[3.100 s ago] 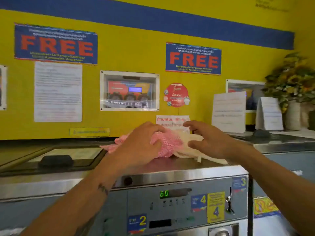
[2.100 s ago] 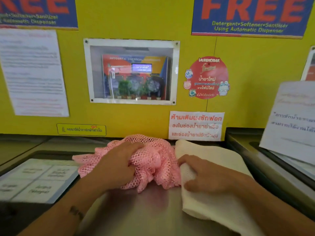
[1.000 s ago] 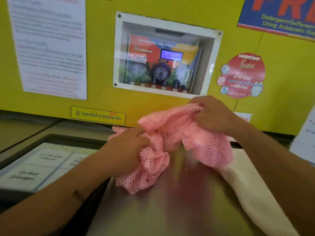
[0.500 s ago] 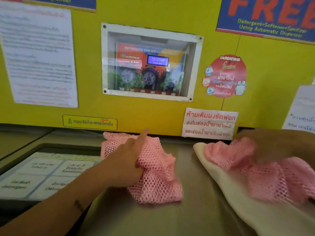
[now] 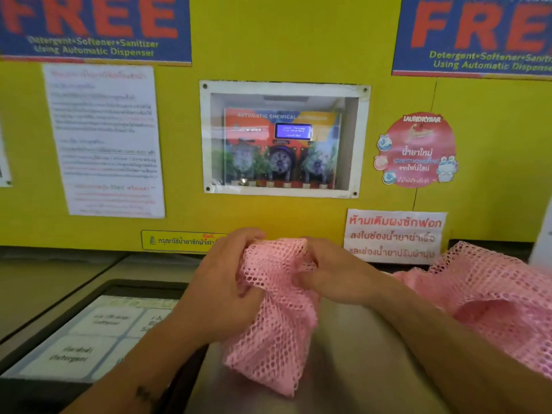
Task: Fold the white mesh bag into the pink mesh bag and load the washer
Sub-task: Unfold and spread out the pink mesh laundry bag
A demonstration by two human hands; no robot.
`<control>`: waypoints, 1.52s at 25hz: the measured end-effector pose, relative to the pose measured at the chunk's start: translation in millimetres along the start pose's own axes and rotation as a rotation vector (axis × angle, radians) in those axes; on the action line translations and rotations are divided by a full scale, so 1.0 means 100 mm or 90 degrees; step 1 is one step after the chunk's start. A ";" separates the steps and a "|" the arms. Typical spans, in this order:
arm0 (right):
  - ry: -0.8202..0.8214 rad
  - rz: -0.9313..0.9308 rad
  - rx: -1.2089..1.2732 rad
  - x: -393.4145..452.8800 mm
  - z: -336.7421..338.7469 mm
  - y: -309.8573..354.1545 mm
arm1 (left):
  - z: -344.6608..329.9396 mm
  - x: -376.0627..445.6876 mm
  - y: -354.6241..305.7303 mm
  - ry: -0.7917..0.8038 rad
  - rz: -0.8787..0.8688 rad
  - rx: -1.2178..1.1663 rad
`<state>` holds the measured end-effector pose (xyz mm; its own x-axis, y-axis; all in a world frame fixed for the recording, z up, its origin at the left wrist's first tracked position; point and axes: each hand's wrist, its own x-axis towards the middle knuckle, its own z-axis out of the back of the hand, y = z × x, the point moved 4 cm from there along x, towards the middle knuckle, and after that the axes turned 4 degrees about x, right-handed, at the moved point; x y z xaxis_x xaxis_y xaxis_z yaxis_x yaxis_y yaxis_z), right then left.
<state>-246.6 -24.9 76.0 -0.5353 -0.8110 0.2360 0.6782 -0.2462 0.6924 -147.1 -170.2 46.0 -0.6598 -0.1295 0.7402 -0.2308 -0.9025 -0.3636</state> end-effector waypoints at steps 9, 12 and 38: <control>-0.205 -0.182 -0.278 -0.02 0.33 -0.69 | -0.27 -0.10 0.26 0.268 0.166 -0.046; -0.288 -0.215 -0.260 -0.09 0.52 -0.79 | 0.16 0.11 0.14 0.021 0.151 -0.010; 0.245 -0.016 0.352 -0.37 0.12 -0.05 | 0.34 -0.06 0.85 0.480 0.232 0.423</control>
<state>-236.5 13.3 72.1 -0.2609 -0.9650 0.0265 0.2559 -0.0427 0.9658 -138.2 -260.4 29.6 -0.9344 -0.3554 0.0261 0.3563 -0.9326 0.0575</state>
